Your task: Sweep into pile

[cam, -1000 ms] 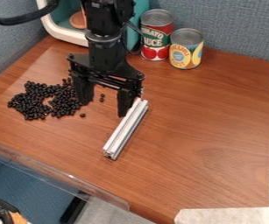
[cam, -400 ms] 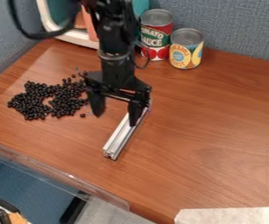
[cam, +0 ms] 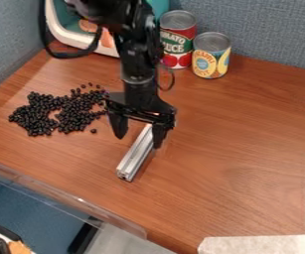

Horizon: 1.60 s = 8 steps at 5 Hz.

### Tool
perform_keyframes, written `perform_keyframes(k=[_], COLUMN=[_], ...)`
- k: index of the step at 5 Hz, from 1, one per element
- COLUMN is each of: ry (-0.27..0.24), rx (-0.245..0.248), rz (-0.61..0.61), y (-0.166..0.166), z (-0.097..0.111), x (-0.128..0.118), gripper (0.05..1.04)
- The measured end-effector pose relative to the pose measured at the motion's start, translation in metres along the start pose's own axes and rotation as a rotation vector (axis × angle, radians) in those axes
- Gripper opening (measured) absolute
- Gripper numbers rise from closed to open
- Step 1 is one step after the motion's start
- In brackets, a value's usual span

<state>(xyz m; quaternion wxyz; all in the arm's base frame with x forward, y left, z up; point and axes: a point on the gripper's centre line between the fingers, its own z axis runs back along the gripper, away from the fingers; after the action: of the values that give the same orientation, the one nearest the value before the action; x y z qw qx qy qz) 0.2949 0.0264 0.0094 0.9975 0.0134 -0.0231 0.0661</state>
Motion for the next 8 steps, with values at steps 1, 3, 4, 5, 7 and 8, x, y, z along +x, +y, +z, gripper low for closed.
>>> perform_keyframes(k=[1,3,4,5,7,8], ry=[-0.011,0.006,0.028,0.026,-0.017,-0.001], rx=[0.013,0.022,0.025,0.029,0.047,0.050], rz=[-0.010,-0.051,-0.064,-0.062,-0.031,0.008], y=[-0.003,-0.008,-0.008,-0.008,0.013,0.026], z=[-0.012,-0.016,-0.013,-0.010,-0.004,-0.013], x=[0.008,0.003,-0.004,-0.003,0.024,0.041], gripper=[0.998,0.637,0.392,0.384,0.384,0.384])
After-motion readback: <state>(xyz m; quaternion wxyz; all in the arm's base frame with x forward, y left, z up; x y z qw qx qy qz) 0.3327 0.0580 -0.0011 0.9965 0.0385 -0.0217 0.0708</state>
